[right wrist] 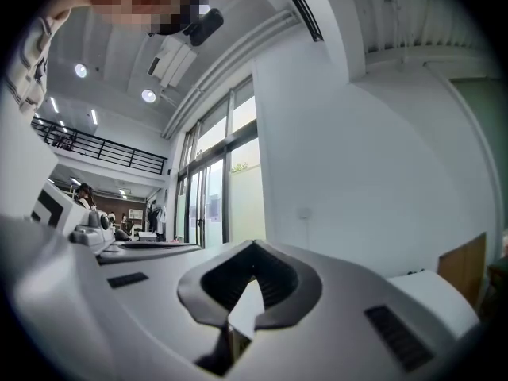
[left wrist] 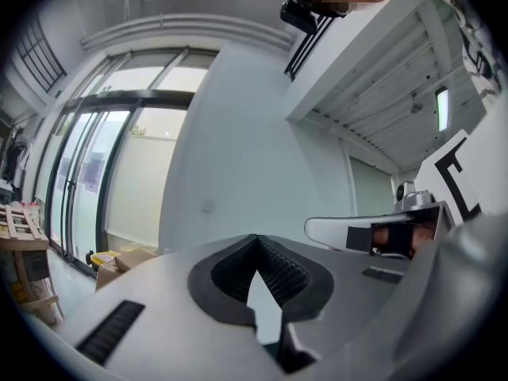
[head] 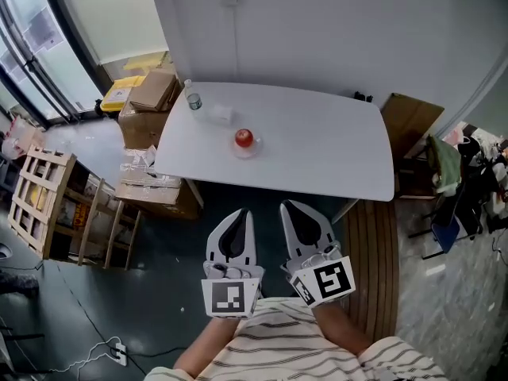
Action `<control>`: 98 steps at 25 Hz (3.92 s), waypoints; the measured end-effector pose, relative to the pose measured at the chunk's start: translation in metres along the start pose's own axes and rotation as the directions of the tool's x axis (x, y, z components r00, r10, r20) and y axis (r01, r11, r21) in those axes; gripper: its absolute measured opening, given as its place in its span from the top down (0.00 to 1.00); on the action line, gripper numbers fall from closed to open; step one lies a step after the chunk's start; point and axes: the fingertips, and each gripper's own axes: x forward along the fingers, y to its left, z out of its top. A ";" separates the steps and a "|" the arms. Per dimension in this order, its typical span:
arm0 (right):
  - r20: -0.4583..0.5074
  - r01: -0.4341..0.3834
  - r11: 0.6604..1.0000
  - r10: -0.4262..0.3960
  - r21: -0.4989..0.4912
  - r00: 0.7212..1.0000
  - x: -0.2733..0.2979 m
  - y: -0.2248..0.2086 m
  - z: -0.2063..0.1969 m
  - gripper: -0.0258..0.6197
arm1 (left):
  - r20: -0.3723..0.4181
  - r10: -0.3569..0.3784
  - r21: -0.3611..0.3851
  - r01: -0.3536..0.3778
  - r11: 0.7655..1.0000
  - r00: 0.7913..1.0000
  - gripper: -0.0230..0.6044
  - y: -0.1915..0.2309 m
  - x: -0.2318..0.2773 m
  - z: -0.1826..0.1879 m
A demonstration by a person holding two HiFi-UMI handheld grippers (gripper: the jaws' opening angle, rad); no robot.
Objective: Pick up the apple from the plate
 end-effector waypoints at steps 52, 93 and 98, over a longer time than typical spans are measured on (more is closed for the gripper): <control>-0.240 -0.082 0.992 0.102 0.093 0.965 0.259 -0.165 -0.132 0.96 | -0.257 0.134 -0.024 -0.144 0.989 0.957 0.96 0.121 0.285 -0.147; -0.324 0.004 0.995 0.029 0.100 0.946 0.244 -0.187 -0.168 0.96 | -0.517 0.143 0.029 -0.151 0.988 0.844 0.42 0.164 0.345 -0.369; -0.330 0.007 0.995 0.027 0.103 0.944 0.246 -0.188 -0.173 0.96 | -0.531 0.149 0.016 -0.166 0.986 0.834 0.41 0.173 0.350 -0.386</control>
